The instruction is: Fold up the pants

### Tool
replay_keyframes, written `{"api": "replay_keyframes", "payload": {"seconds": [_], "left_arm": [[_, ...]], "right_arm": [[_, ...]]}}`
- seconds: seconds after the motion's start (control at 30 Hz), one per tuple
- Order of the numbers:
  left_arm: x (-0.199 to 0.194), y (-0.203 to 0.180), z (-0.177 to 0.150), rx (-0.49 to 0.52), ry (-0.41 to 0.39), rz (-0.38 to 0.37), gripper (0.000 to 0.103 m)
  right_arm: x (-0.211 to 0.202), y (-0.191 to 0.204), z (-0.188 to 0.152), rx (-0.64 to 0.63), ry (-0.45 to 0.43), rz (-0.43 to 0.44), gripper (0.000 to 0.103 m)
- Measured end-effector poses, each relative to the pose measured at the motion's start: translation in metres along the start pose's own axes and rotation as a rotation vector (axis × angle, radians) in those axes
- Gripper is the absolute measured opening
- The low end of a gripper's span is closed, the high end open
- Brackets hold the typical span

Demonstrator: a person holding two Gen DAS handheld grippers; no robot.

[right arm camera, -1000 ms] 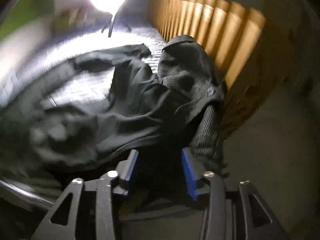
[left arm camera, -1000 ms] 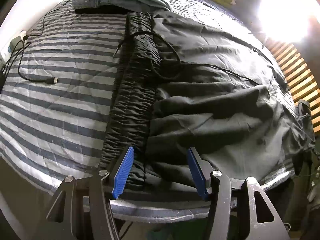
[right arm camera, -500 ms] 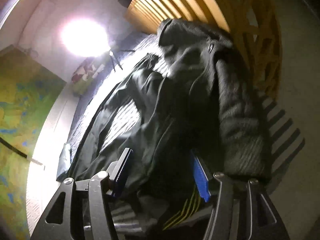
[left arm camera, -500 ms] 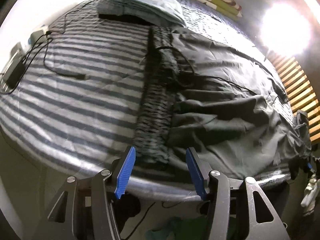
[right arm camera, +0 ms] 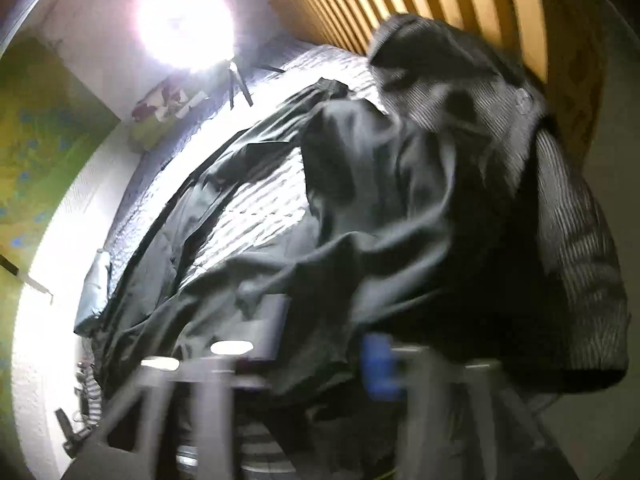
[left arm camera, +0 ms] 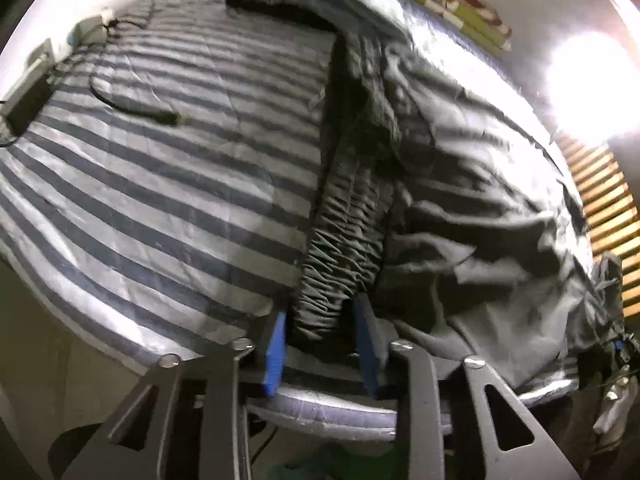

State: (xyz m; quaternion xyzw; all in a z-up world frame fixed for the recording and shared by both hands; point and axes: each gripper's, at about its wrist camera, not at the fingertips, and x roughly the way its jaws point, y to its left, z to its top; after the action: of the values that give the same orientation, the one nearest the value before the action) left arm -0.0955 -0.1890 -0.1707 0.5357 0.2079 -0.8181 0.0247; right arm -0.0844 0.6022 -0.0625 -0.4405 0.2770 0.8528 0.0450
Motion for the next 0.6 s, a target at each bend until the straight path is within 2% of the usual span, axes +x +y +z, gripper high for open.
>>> {"api": "replay_keyframes", "payload": {"seconds": [0.03,0.13,0.23,0.27,0.37,0.43,0.47,0.57,0.6], "left_arm": [[-0.010,0.004,0.001,-0.016,-0.025,-0.006,0.023],[-0.031,0.012,0.005,-0.034,-0.062,-0.021,0.021],[-0.043,0.014,0.010,-0.018,-0.080,0.001,0.020],[-0.044,0.015,0.011,-0.017,-0.084,0.016,0.020],[-0.035,0.018,0.012,-0.025,-0.053,0.027,0.020],[-0.026,0.013,0.008,-0.016,-0.027,0.037,0.020],[-0.021,0.013,0.006,-0.010,-0.012,0.041,0.020],[-0.014,0.015,0.006,-0.011,0.009,0.046,0.021],[-0.013,0.017,0.007,-0.013,0.013,0.044,0.021]], "right_arm": [[-0.004,0.005,0.003,-0.015,-0.017,-0.015,0.002],[-0.041,0.028,0.008,-0.103,-0.145,0.002,0.002],[-0.061,0.042,0.010,-0.156,-0.212,-0.002,0.002],[-0.062,0.041,0.008,-0.159,-0.208,-0.012,0.002],[-0.037,0.022,0.001,-0.139,-0.095,-0.052,0.005],[-0.014,-0.005,-0.011,-0.056,0.049,-0.030,0.031],[-0.007,-0.017,-0.017,-0.008,0.083,-0.019,0.035],[-0.010,-0.052,-0.025,0.141,0.031,0.092,0.037],[-0.014,-0.062,-0.022,0.184,0.008,0.121,0.042]]}}
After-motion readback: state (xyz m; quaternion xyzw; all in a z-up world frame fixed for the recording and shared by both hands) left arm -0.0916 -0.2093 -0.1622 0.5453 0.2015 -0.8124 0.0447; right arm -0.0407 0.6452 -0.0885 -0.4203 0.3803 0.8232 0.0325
